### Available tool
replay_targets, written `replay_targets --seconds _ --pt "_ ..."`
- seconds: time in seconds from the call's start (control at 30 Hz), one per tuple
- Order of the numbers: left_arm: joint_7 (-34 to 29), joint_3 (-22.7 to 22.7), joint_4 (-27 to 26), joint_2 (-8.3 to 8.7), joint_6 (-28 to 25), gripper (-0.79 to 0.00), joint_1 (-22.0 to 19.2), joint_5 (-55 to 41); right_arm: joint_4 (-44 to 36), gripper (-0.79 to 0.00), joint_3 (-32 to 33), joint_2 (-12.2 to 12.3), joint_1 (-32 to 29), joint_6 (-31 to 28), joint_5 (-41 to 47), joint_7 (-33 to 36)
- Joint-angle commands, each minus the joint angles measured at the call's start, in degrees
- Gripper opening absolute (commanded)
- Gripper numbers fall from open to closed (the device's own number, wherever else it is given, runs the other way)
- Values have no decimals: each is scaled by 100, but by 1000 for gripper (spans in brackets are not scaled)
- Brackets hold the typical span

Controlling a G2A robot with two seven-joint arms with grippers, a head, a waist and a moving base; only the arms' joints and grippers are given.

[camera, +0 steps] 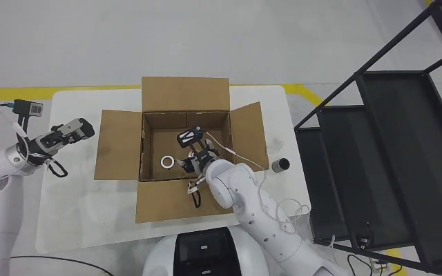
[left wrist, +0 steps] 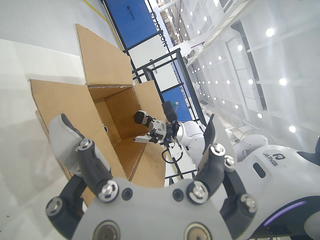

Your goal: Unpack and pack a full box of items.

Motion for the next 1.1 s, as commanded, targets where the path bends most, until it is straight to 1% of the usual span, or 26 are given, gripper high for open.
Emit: replay_targets --seconds 0.0,0.07,0.13,0.17,0.2,0.3,0.37,0.43,0.57,0.6,0.63,0.7,0.73,0.8,0.83,0.9,0.93,0.97,1.03,1.07 --pt "0 0 0 0 0 0 0 0 426 0 -34 -35 207 31 135 107" --pt "0 0 0 0 0 0 0 0 808 0 -68 -65 403 32 201 214" --pt "0 0 0 0 0 0 0 0 1100 -3 -65 -103 526 130 405 151" --pt "0 0 0 0 0 0 0 0 1233 -108 -78 -120 591 195 428 103" --pt "0 0 0 0 0 0 0 0 1327 -148 -98 -142 648 257 501 67" --pt "0 0 0 0 0 0 0 0 1594 -126 -171 -205 848 423 637 9" --pt "0 0 0 0 0 0 0 0 1756 -166 -220 -249 987 543 713 9" --pt "0 0 0 0 0 0 0 0 1910 -142 -273 -294 1124 660 790 64" --pt "0 0 0 0 0 0 0 0 2220 -139 -352 -372 1374 888 896 238" --pt "0 0 0 0 0 0 0 0 2276 -111 -364 -389 1420 946 930 284" --pt "0 0 0 0 0 0 0 0 2322 -114 -366 -405 1458 990 984 329" --pt "0 0 0 0 0 0 0 0 2431 -142 -363 -427 1534 1087 1010 399" --pt "0 0 0 0 0 0 0 0 2478 -179 -359 -438 1564 1110 1050 435" --pt "0 0 0 0 0 0 0 0 2583 -215 -343 -457 1616 1185 1108 448" --pt "0 0 0 0 0 0 0 0 2637 -243 -347 -467 1641 1180 1134 449" --pt "0 0 0 0 0 0 0 0 2732 -265 -363 -486 1688 1176 1174 456" --pt "0 0 0 0 0 0 0 0 2774 -299 -373 -496 1708 1168 1196 459" --pt "0 0 0 0 0 0 0 0 2820 -308 -382 -506 1727 1171 1208 454" --pt "0 0 0 0 0 0 0 0 2913 -357 -403 -526 1767 1191 1229 453" --pt "0 0 0 0 0 0 0 0 2957 -363 -407 -536 1787 1212 1251 445"
